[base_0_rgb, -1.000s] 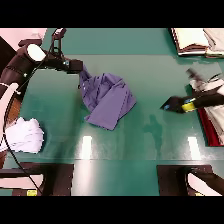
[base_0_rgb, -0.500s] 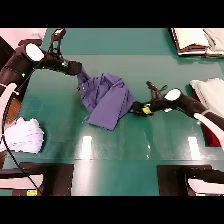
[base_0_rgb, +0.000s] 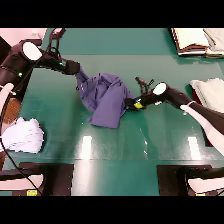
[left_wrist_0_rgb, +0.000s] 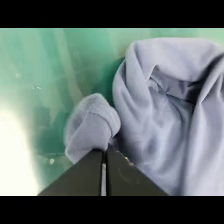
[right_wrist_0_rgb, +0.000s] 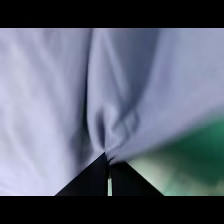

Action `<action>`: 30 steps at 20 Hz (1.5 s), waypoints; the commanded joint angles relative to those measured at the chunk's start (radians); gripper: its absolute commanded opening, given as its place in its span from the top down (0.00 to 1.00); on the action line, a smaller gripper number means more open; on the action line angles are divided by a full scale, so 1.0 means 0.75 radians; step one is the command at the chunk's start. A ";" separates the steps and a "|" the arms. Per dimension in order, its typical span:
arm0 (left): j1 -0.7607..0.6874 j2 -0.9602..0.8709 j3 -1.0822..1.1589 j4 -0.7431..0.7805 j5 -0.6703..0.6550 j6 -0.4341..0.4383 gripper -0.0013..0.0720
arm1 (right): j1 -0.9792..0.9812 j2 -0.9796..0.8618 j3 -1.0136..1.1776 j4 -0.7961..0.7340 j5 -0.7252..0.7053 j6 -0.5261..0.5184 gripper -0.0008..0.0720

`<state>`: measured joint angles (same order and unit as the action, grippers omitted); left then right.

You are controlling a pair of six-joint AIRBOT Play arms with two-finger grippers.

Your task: Fold the shirts.

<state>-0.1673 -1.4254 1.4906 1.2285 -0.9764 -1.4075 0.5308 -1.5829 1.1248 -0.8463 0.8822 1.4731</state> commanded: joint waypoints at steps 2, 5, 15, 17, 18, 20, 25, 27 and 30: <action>0.001 0.163 0.078 0.109 0.000 0.003 0.95 | -0.207 0.264 0.016 -0.313 0.153 0.061 0.97; 0.001 0.334 0.159 0.107 0.024 0.003 0.96 | -0.407 0.465 0.123 -0.439 0.360 0.060 0.97; 0.001 0.865 0.327 0.053 0.035 -0.011 0.96 | -0.595 0.968 0.720 -0.661 0.581 0.037 0.97; 0.001 0.926 0.395 0.024 0.035 -0.014 0.96 | -0.595 1.011 0.830 -0.705 0.617 0.037 0.97; 0.001 0.947 0.438 0.014 0.035 -0.025 0.96 | -0.595 1.018 0.889 -0.735 0.636 0.037 0.97; 0.001 0.961 0.528 0.011 0.033 -0.043 0.96 | -0.596 0.995 1.024 -0.790 0.686 0.037 0.97; 0.001 0.917 0.596 0.079 -0.072 -0.046 0.96 | -0.578 0.749 1.382 -0.807 0.814 0.033 0.97; 0.001 0.825 0.567 0.194 -0.230 -0.091 0.96 | -0.522 0.644 1.397 -0.807 0.812 0.033 0.97; 0.001 0.640 0.363 0.326 -0.352 -0.157 0.96 | -0.419 0.484 1.254 -0.822 0.742 0.017 0.97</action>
<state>-0.1673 -0.8471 1.8538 1.3788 -1.1320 -1.4807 0.1623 -1.1202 2.1010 -1.4548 1.4666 1.4925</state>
